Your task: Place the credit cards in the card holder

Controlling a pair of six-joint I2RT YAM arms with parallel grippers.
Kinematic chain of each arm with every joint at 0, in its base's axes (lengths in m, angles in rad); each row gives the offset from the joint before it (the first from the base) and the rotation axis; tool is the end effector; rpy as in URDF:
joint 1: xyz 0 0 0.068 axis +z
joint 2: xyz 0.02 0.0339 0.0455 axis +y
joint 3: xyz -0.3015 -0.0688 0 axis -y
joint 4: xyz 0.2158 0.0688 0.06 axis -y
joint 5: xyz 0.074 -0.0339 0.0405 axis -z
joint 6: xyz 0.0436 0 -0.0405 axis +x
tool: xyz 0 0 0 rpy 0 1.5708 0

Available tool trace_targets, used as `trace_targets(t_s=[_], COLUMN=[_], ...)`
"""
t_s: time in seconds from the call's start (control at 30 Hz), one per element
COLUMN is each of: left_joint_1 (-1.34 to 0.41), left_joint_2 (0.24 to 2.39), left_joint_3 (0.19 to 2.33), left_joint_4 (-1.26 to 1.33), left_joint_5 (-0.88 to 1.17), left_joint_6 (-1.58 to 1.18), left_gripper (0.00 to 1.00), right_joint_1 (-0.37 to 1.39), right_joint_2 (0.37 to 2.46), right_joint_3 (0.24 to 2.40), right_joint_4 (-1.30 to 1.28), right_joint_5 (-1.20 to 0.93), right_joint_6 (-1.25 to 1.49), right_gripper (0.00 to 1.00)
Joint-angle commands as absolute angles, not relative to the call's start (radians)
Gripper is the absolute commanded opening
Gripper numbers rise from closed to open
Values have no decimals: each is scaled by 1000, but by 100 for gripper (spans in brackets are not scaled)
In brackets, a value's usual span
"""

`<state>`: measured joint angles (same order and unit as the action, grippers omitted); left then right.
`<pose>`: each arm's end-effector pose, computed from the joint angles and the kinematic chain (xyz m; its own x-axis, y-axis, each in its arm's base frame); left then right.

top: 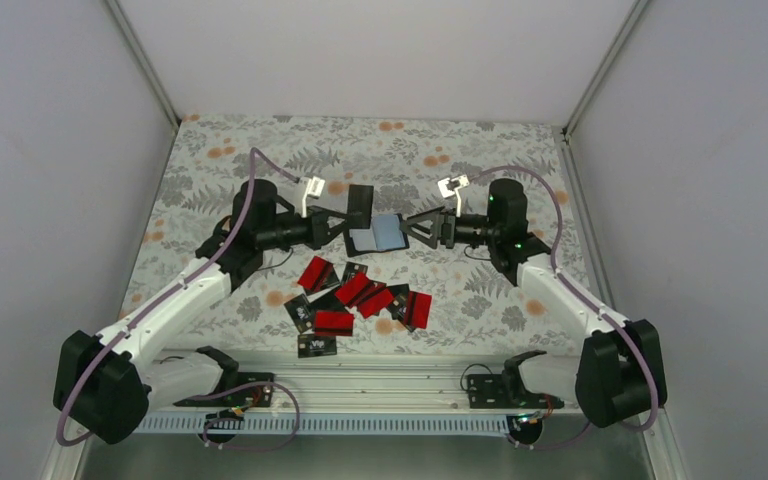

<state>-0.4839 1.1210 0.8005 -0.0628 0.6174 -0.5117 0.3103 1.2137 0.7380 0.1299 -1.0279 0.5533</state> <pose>0.1779 -0.1220 0.3330 -0.7071 -0.0794 -0.7026 0.5830 0.4967 -0.6429 0.2026 0.1042 0.3178 -0.7606 0.0412 -0.6479 -0.6172 0.2637 0.7413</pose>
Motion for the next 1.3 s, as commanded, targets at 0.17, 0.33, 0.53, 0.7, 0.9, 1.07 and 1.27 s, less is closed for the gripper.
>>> trace_targets(t_s=[0.17,0.33,0.53,0.7,0.9,1.07,1.27], left_joint_1=[-472,-474,-480,-480,-482,-483,-484], left_joint_2=[1118,1114,1106,1095,1089,1088,1083], left_joint_3=[786,791,777,773,773,767,762], left_joint_4=[187,231,266,276,275,280,279], left_joint_5=[812,862,876,879,881,877,868], left_joint_6=[-644,-674,-700,-712,-713,-717,-719], left_gripper=[2,2,2,2,2,2,2], right_joint_1=[306,323,376,415,452,474,483], right_joint_2=[1220,1247,1301,1331,1363,1381,1387], right_joint_3=[792,845,925,968,1010,1027,1038], right_joint_4=[245,268,281,305,311,313,311], right_joint_5=[-1149,-1149,-1144,-1141,-1142,-1141,-1141], right_joint_6=[605,627,635,649,653,652,649], right_gripper=[69,63,57,50,37,22,4])
